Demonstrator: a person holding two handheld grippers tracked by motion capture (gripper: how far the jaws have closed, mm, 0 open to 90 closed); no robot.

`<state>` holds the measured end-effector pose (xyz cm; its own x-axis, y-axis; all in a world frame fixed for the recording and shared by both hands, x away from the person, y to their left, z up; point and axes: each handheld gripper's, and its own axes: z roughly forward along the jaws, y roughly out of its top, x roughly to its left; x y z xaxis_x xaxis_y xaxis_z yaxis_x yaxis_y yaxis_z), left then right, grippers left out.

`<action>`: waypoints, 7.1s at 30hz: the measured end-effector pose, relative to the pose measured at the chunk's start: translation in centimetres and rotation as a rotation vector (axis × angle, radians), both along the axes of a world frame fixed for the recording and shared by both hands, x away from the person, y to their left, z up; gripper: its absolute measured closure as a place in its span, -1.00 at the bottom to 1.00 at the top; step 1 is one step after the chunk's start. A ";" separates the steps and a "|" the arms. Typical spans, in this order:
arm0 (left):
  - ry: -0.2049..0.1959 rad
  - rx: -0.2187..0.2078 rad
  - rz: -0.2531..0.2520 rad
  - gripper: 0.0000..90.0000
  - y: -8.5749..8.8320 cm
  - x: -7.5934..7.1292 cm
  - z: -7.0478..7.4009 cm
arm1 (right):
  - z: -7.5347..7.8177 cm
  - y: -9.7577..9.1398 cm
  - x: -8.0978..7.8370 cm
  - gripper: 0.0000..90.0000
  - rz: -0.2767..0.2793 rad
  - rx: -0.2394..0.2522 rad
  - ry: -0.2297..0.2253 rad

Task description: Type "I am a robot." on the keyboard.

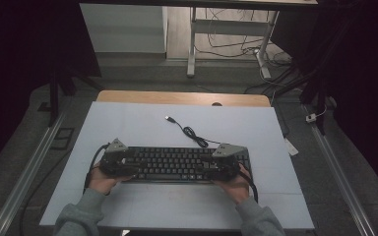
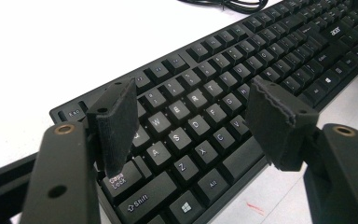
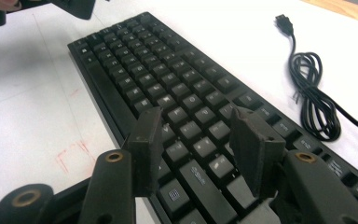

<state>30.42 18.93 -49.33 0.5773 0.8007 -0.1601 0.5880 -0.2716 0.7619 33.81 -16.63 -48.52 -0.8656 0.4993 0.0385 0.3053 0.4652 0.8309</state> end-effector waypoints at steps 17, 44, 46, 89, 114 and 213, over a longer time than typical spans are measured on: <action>0.001 0.009 -0.005 -0.25 -0.1 0.0 -0.1 | -0.7 3.8 -0.1 0.99 0.095 -0.063 0.058; 0.003 0.013 -0.005 -0.26 -0.1 0.0 -0.1 | -2.8 8.5 0.9 0.99 0.096 -0.167 0.067; 0.003 0.015 -0.003 -0.25 0.0 0.0 -0.1 | -2.9 8.6 0.9 0.99 0.093 -0.179 0.058; 0.002 0.021 -0.011 -0.26 -0.1 0.0 -0.2 | -0.4 -4.7 -1.0 0.25 -0.111 -0.026 0.005; -0.021 0.012 -0.065 0.00 -0.9 -0.3 0.2 | -0.6 -5.1 -0.9 0.24 -0.116 -0.038 0.007; -0.018 -0.004 -0.039 -0.06 -1.1 -0.5 0.8 | -0.9 -5.2 -0.8 0.18 -0.108 -0.046 0.013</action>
<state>29.92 17.87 -48.51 0.6112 0.7767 -0.1522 0.5630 -0.2915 0.7734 33.02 -21.83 -49.41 -0.8060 0.5914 0.0239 0.3664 0.4668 0.8049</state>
